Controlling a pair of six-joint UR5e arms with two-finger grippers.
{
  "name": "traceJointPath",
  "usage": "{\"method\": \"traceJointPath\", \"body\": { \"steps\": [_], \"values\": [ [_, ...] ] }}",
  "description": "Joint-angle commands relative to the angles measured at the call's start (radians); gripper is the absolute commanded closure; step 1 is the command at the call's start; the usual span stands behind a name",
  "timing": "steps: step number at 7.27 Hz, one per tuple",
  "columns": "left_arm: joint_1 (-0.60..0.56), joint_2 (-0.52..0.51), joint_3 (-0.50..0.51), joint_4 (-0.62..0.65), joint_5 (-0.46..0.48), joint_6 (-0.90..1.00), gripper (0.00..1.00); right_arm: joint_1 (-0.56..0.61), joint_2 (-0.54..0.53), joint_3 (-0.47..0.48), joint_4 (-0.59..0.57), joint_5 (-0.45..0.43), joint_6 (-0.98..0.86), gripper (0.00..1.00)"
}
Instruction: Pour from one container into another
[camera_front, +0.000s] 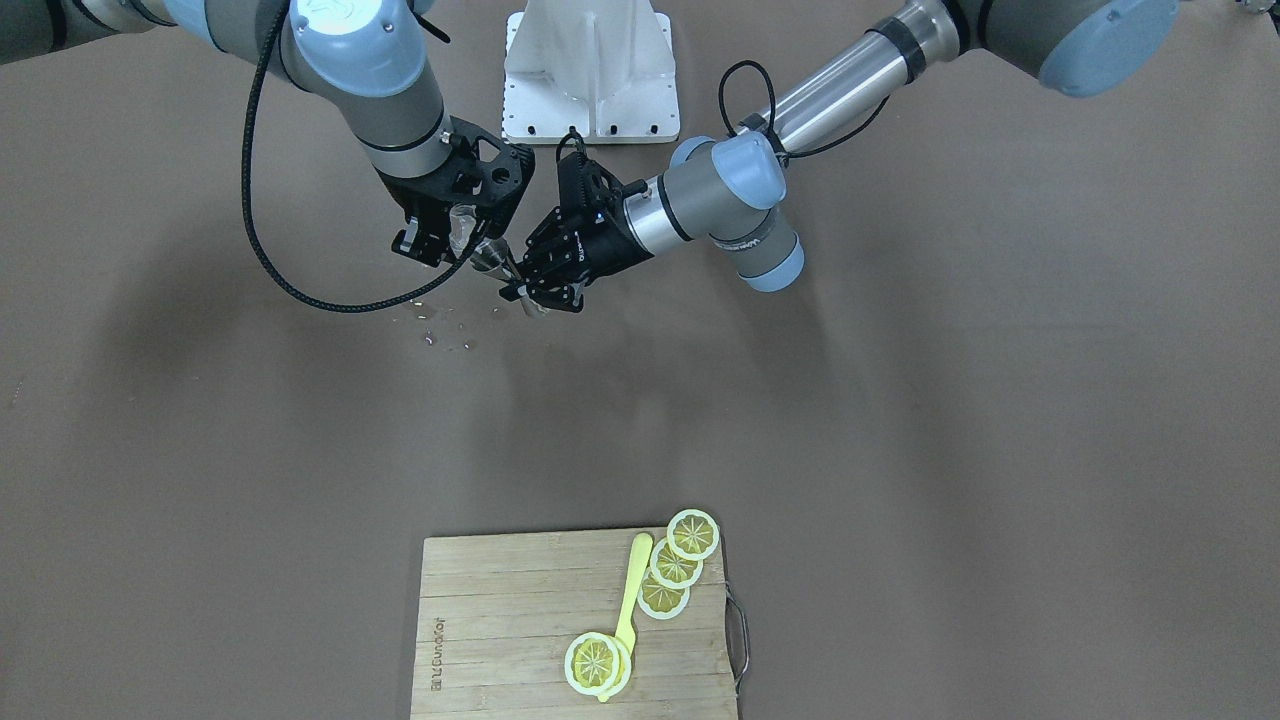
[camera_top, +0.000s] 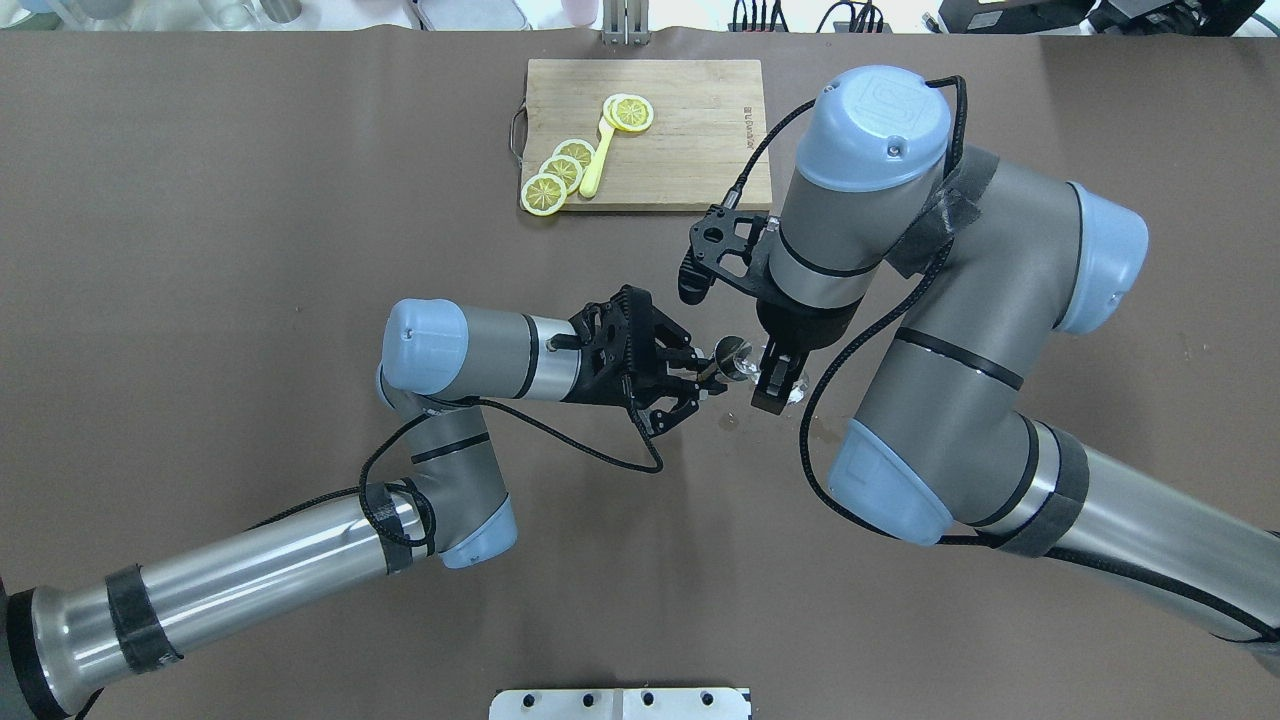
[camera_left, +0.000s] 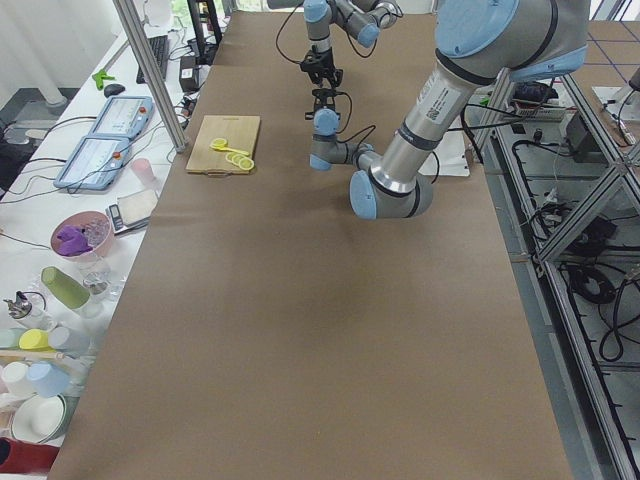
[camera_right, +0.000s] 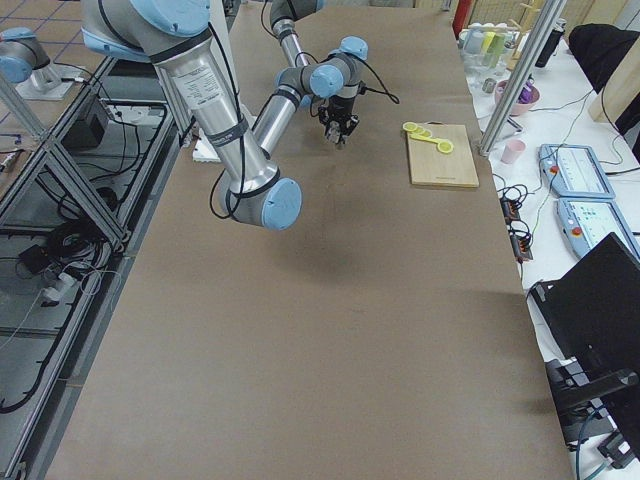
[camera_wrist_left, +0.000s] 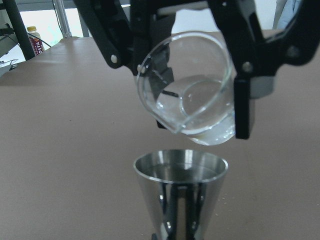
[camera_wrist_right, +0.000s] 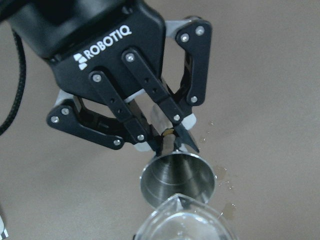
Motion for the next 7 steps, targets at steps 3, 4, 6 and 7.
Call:
{"method": "traceJointPath", "body": {
  "steps": [3, 4, 6, 7],
  "values": [
    [0.004, 0.002, 0.0, -0.005, 0.0, 0.0, 1.0, -0.002, 0.014, 0.003, -0.082, 0.0, -0.045, 1.0],
    [0.004, 0.002, 0.0, -0.005, 0.0, 0.0, 1.0, -0.004, 0.02, 0.001, -0.104, 0.0, -0.045, 1.0],
    [0.004, 0.002, 0.0, -0.005, 0.0, 0.0, 1.0, -0.002, 0.035, -0.005, -0.137, -0.008, -0.052, 1.0],
    [0.004, 0.001, 0.0, -0.006, 0.0, 0.0, 1.0, -0.002, 0.041, -0.011, -0.138, -0.012, -0.052, 1.0]
  ]
}}
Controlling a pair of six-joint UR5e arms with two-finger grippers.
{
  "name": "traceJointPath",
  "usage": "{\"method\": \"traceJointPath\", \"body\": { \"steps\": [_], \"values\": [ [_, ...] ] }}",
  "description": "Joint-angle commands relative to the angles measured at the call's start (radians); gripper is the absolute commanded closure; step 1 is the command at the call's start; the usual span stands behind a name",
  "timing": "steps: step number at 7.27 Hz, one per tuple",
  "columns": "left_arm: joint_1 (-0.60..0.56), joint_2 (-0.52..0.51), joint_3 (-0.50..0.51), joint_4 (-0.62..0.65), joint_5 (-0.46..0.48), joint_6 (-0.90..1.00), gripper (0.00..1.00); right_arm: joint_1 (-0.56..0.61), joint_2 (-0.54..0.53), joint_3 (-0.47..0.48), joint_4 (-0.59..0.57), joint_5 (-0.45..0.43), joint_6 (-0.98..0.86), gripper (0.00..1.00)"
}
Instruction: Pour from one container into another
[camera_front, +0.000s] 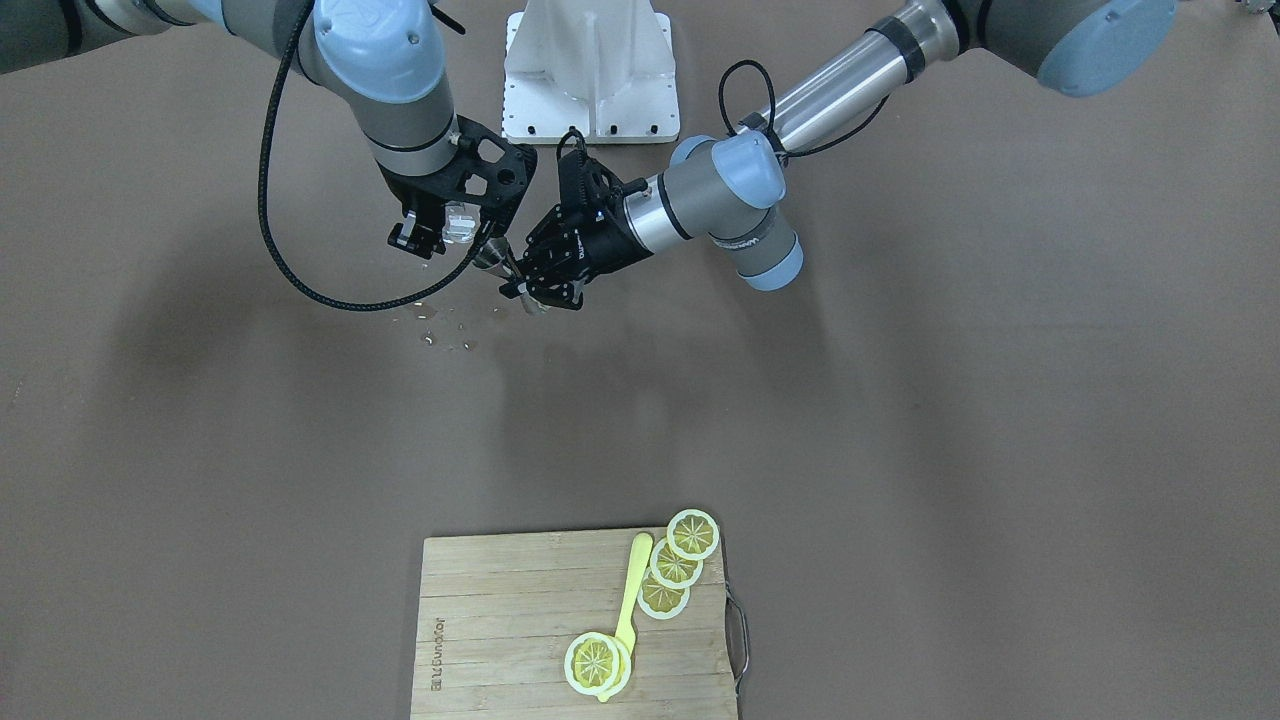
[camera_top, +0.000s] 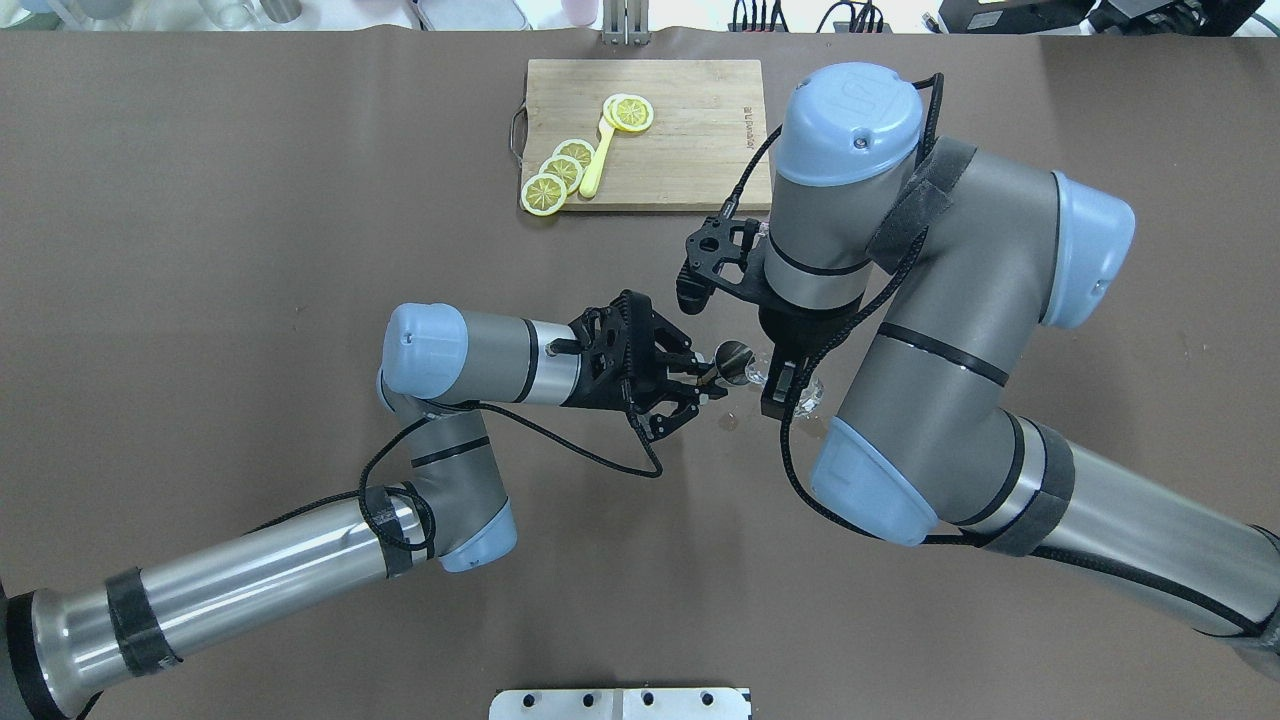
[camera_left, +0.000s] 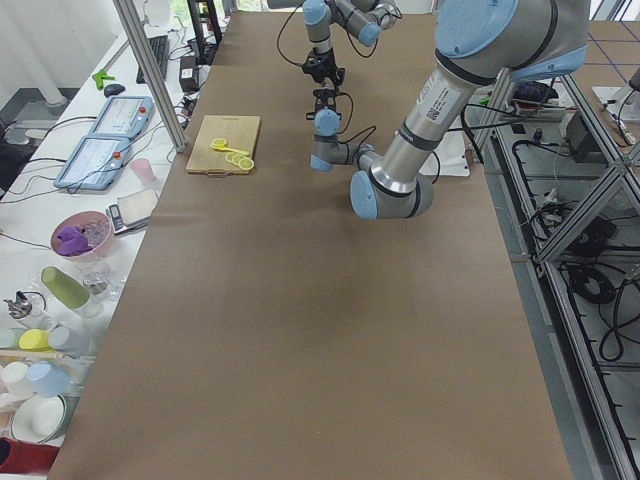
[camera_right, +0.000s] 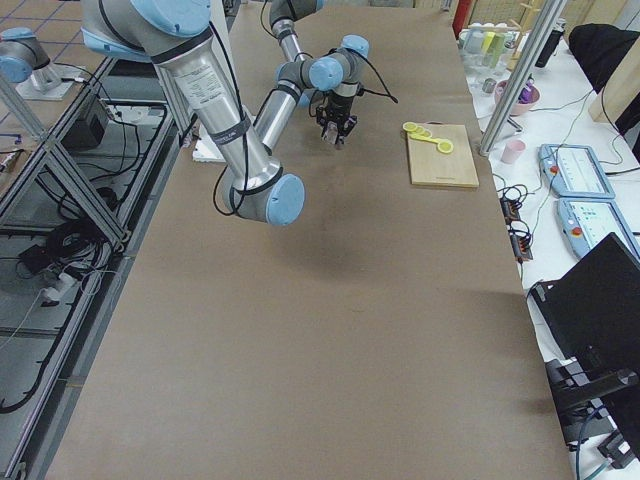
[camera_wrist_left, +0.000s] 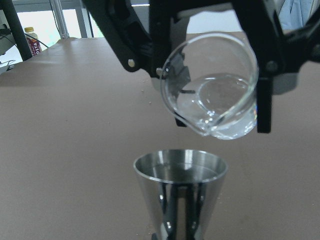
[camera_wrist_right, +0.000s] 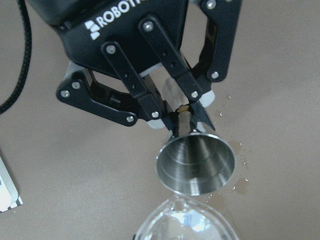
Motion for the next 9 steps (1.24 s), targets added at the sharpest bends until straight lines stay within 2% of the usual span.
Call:
{"method": "traceJointPath", "body": {
  "steps": [1, 9],
  "values": [
    [0.0, -0.001, 0.0, -0.001, 0.0, 0.0, 1.0, 0.002, 0.015, -0.018, -0.008, -0.008, -0.001, 1.0],
    [0.003, -0.003, 0.0, -0.012, 0.0, 0.0, 1.0, -0.001, 0.066, -0.047, -0.097, -0.01, -0.003, 1.0]
  ]
}}
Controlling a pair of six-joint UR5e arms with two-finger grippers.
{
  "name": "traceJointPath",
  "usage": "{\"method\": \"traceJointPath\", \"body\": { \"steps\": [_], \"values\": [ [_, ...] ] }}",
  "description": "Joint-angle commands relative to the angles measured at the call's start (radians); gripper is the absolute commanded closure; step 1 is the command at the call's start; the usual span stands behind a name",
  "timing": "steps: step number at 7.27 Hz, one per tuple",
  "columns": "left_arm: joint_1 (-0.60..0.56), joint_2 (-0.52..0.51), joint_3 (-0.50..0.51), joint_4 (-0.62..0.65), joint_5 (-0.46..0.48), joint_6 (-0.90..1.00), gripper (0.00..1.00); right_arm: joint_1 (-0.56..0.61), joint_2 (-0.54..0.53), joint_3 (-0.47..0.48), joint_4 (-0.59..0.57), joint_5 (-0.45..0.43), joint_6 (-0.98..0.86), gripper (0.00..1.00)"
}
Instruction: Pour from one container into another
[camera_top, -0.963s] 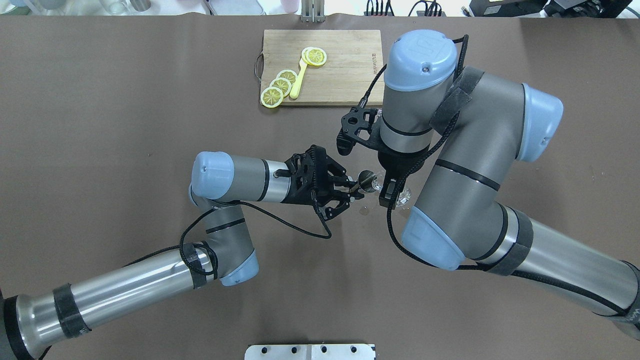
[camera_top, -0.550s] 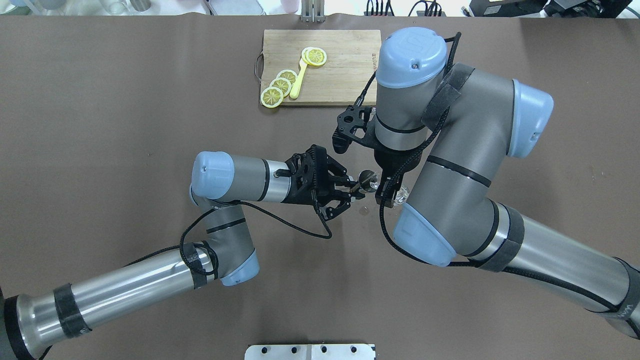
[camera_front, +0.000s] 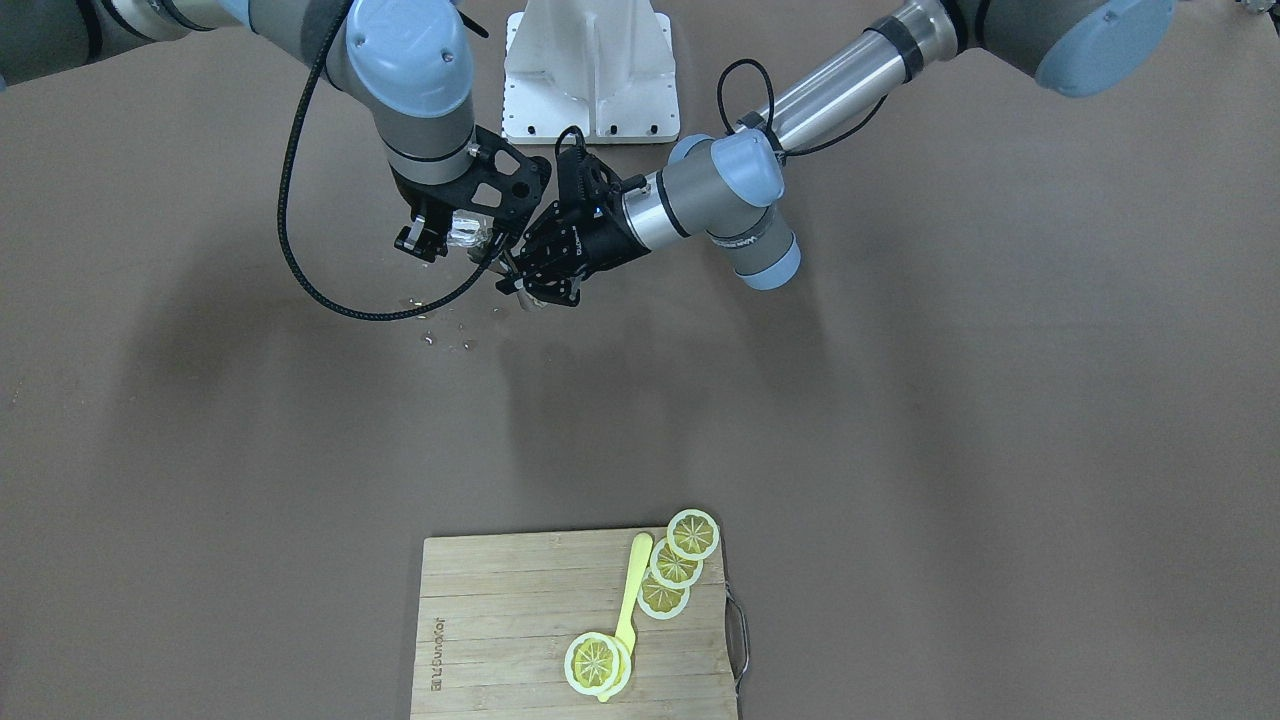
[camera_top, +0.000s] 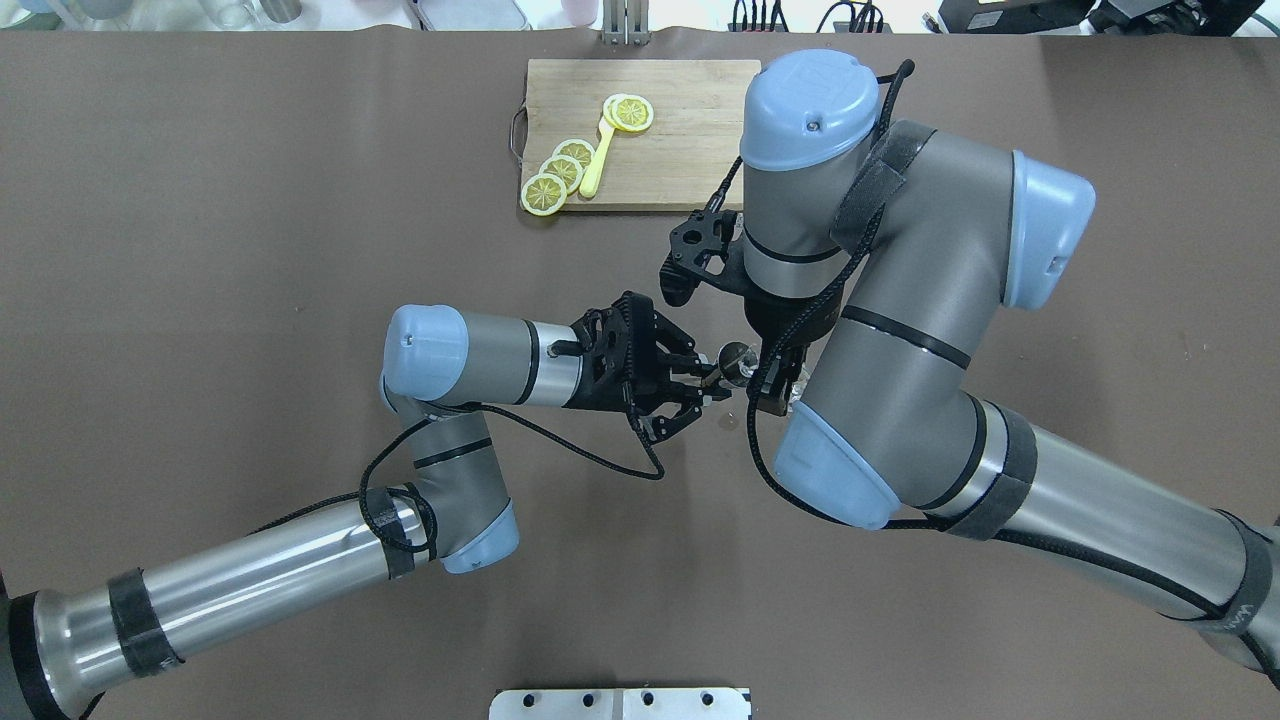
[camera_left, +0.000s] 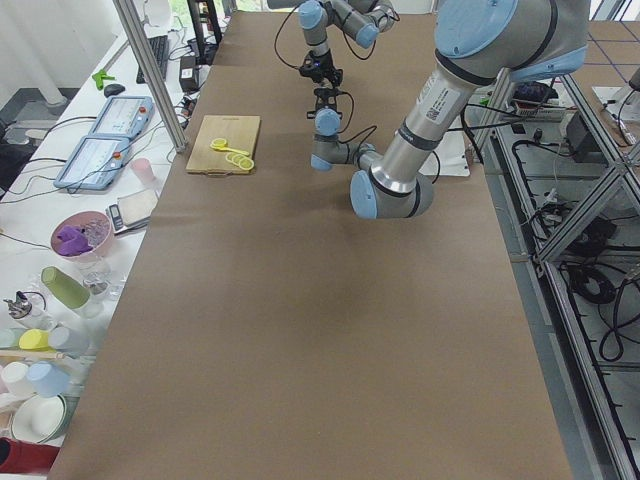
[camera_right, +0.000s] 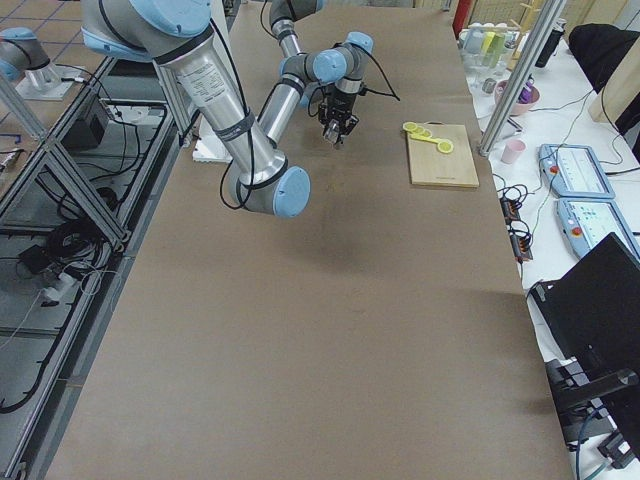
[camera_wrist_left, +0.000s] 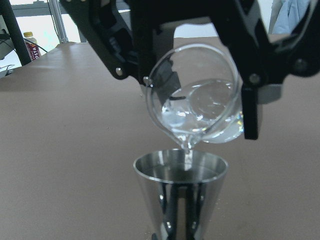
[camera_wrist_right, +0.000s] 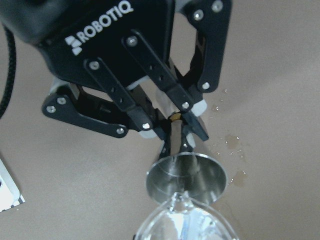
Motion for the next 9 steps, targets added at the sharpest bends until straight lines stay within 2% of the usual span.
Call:
{"method": "traceJointPath", "body": {
  "steps": [1, 5, 9],
  "values": [
    [0.0, 0.0, 0.0, 0.0, 0.0, 0.0, 1.0, -0.001, 0.009, -0.002, -0.019, 0.0, 0.0, 1.0],
    [0.0, 0.0, -0.002, -0.002, 0.0, 0.0, 1.0, -0.001, 0.035, -0.03, -0.042, 0.0, -0.002, 1.0],
    [0.0, 0.0, 0.0, -0.002, 0.0, 0.0, 1.0, 0.006, 0.047, -0.018, -0.073, -0.002, -0.035, 1.0]
  ]
}}
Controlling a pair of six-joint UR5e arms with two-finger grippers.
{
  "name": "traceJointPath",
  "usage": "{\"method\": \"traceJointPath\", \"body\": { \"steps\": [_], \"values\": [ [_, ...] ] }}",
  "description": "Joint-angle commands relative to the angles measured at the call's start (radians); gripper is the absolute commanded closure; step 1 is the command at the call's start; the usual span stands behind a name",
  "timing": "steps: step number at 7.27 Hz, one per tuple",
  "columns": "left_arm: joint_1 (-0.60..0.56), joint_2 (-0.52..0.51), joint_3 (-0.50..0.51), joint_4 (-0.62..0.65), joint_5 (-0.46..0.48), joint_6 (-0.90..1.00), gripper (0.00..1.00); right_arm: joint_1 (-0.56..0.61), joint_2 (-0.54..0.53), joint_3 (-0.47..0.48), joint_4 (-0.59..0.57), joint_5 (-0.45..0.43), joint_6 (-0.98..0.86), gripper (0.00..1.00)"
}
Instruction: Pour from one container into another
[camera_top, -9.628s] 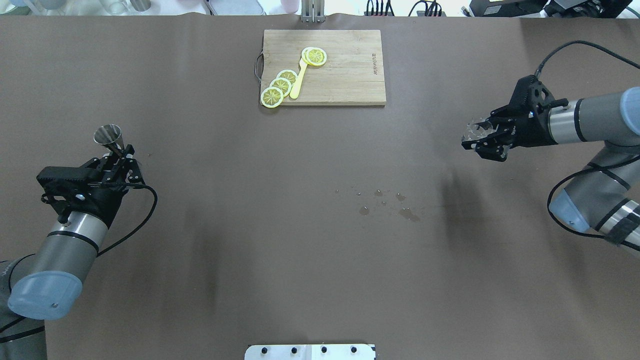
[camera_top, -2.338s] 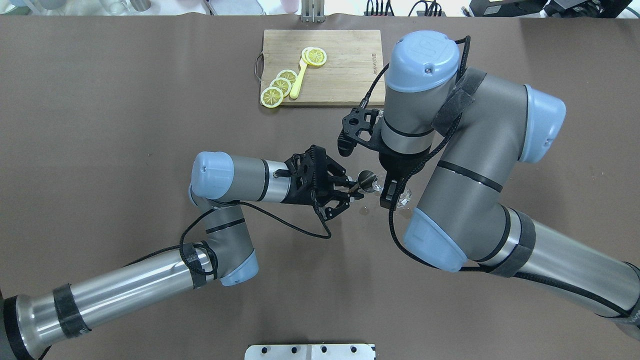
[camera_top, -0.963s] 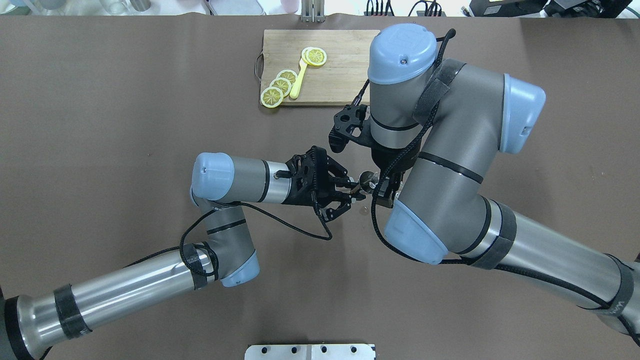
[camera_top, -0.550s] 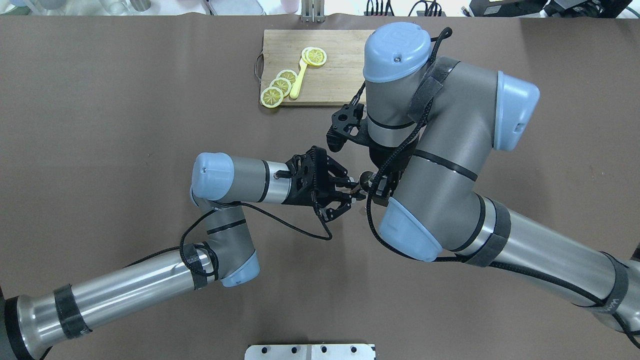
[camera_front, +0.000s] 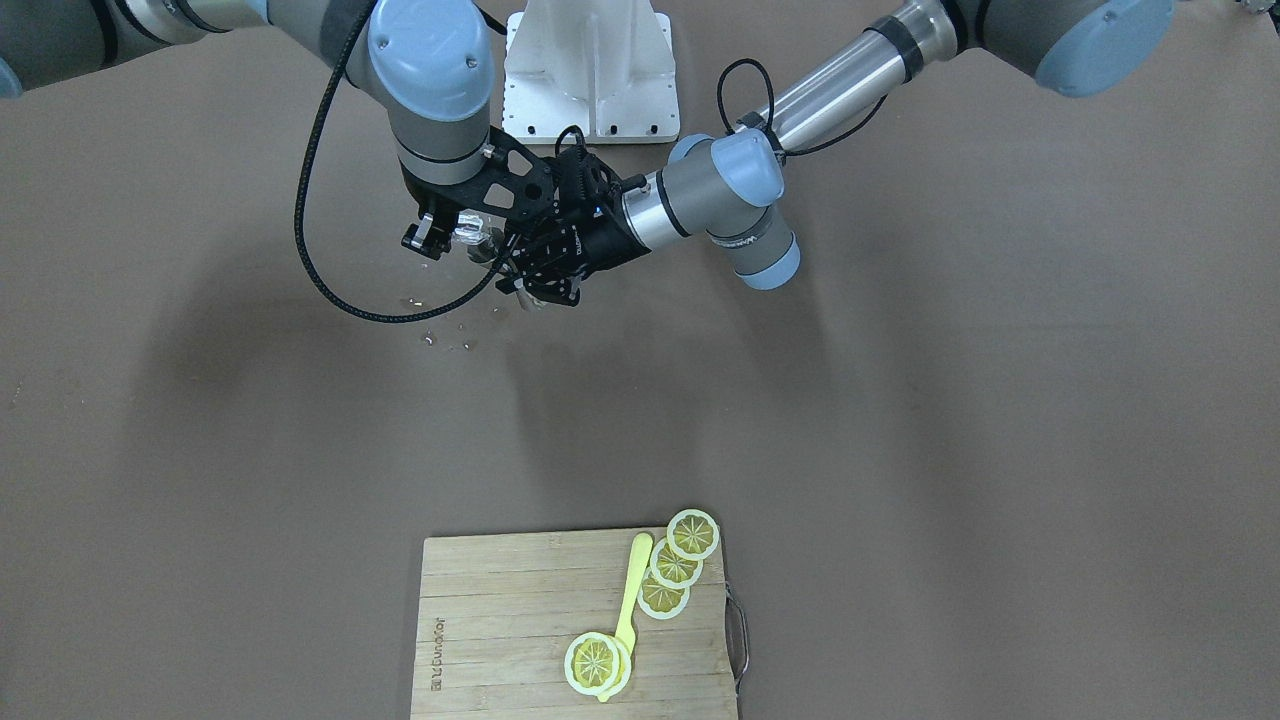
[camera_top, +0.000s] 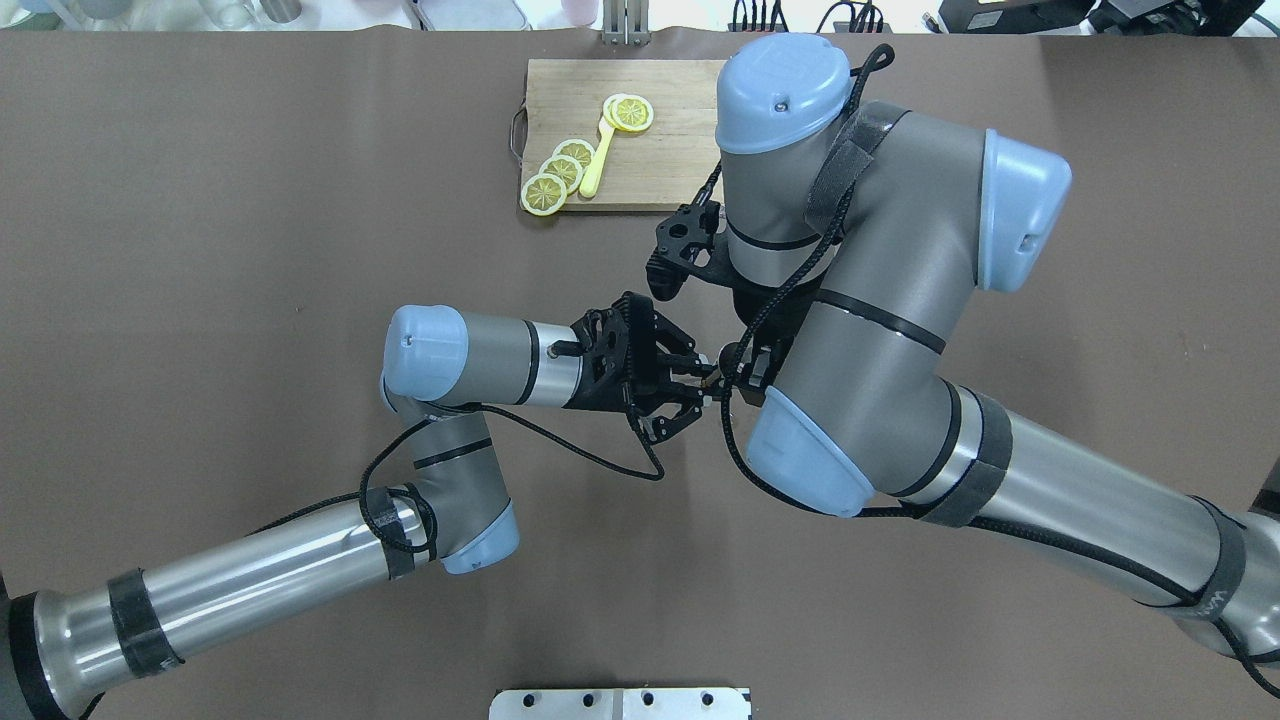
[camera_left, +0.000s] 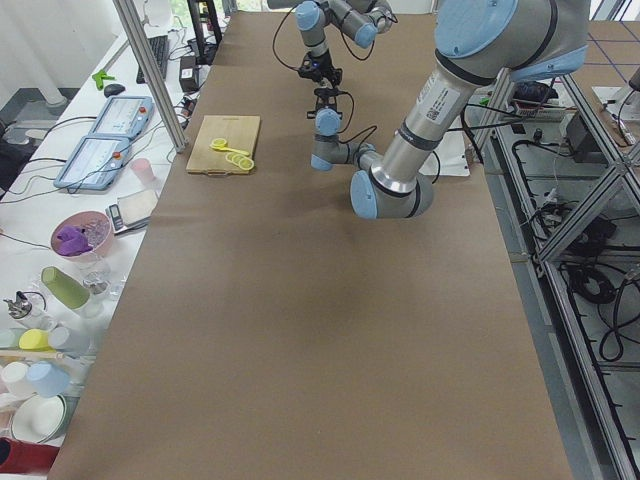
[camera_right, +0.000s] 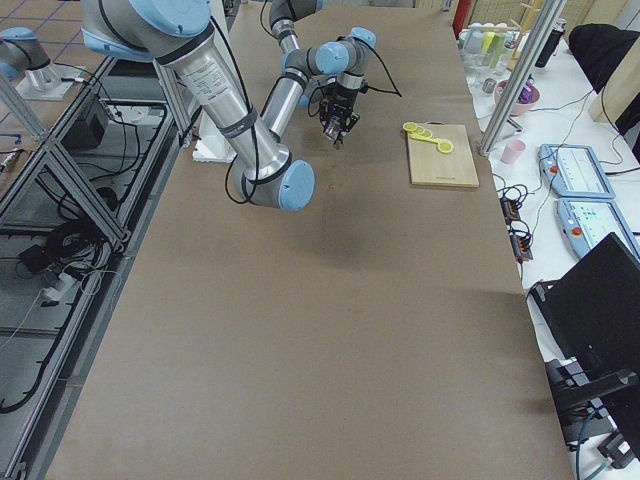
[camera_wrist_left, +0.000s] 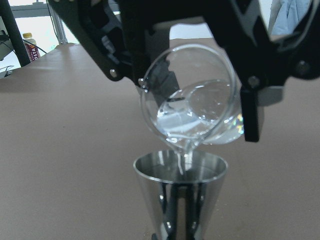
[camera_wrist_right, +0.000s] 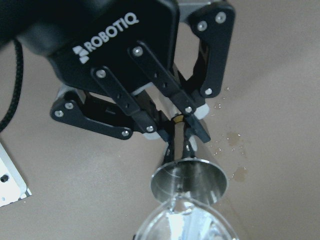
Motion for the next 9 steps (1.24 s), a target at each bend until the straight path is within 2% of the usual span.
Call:
{"method": "traceJointPath", "body": {
  "steps": [1, 4, 6, 9],
  "values": [
    [0.0, 0.0, 0.0, 0.0, 0.0, 0.0, 1.0, 0.004, -0.006, 0.018, -0.001, -0.002, -0.002, 1.0],
    [0.0, 0.0, -0.001, 0.0, 0.0, 0.0, 1.0, 0.025, -0.053, 0.081, 0.048, -0.001, 0.001, 1.0],
    [0.0, -0.002, -0.001, 0.0, 0.002, 0.0, 1.0, 0.048, -0.162, 0.147, 0.219, -0.004, 0.018, 1.0],
    [-0.002, -0.012, -0.017, -0.005, 0.003, -0.005, 1.0, 0.083, -0.277, 0.245, 0.311, -0.002, 0.016, 1.0]
  ]
}}
